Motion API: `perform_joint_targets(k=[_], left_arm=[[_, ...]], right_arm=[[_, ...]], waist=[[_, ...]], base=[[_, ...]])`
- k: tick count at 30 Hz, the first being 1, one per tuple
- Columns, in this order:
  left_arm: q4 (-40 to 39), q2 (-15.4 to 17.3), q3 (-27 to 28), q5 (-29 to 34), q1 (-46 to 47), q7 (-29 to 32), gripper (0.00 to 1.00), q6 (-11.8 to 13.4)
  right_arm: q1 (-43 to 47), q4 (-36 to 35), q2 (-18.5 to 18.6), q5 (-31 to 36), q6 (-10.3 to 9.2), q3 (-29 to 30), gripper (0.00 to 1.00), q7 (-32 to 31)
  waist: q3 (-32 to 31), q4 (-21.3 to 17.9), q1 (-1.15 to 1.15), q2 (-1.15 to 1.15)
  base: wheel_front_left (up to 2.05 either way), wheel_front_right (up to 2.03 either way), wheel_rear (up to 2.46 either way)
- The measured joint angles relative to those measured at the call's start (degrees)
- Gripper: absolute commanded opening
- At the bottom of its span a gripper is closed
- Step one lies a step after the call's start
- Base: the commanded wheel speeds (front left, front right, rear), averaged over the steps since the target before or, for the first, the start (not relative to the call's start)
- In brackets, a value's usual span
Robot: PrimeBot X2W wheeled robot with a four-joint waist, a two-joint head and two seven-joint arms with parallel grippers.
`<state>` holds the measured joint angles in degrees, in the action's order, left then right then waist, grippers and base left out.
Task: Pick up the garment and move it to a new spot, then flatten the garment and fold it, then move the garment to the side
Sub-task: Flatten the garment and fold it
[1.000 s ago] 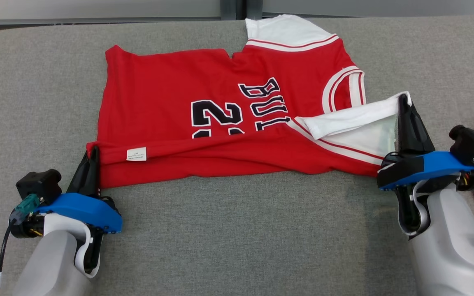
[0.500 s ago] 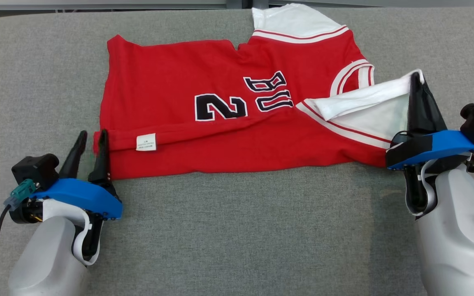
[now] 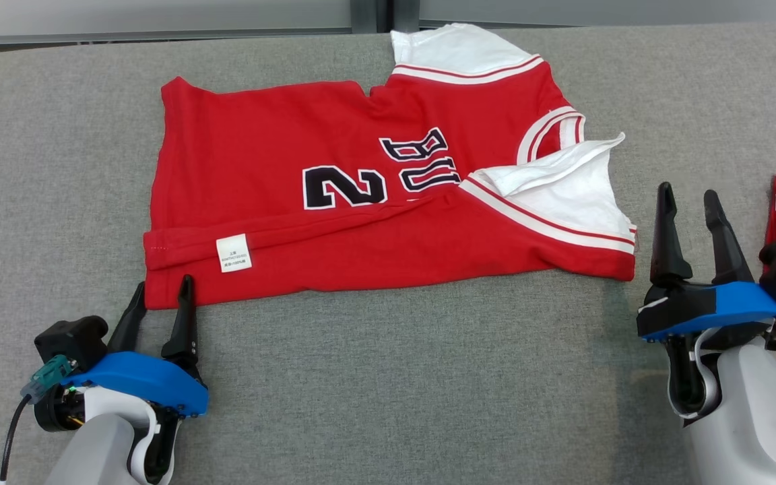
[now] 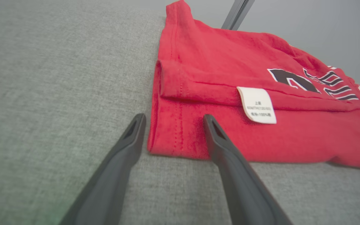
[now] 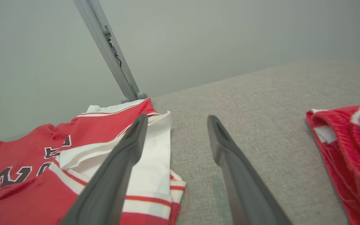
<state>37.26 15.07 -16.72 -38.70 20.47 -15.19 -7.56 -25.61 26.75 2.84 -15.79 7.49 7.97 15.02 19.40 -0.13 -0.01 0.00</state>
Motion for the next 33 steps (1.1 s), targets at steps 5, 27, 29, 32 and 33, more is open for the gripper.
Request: perform_joint_targets(k=[5,27,29,32,33], left_arm=[[2.8,0.9,-2.9,-1.9,1.1,-0.5,1.00,0.1],[5.0,5.3,-16.8,-13.8,6.4,-0.8,0.00,0.2],[4.2,5.4,-16.8,-14.2,6.2,-0.7,0.00,0.2],[2.7,5.4,-16.0,-14.6,5.4,-0.4,0.00,0.2],[2.0,5.3,-15.5,-14.7,5.1,-0.2,0.00,0.2]], right_arm=[[1.5,-1.1,-0.1,-0.4,0.00,-0.6,1.00,0.0],[-1.5,15.8,0.8,-0.3,-0.08,-8.2,0.00,0.7],[-1.8,16.4,0.8,-1.7,-0.08,-8.7,0.00,0.7],[-1.9,16.3,0.7,-4.6,-0.08,-8.8,0.00,0.4],[-1.8,16.0,0.7,-5.3,-0.08,-8.6,0.00,0.4]], waist=[[0.6,-0.9,-0.01,-0.01],[2.0,0.0,0.00,-0.01],[1.6,0.2,0.01,0.00],[0.5,0.4,0.02,0.02],[0.0,0.4,0.03,0.03]], base=[[0.00,0.00,0.00],[0.00,0.00,0.00],[0.00,0.00,0.00],[0.00,0.00,0.00],[0.00,0.00,0.00]])
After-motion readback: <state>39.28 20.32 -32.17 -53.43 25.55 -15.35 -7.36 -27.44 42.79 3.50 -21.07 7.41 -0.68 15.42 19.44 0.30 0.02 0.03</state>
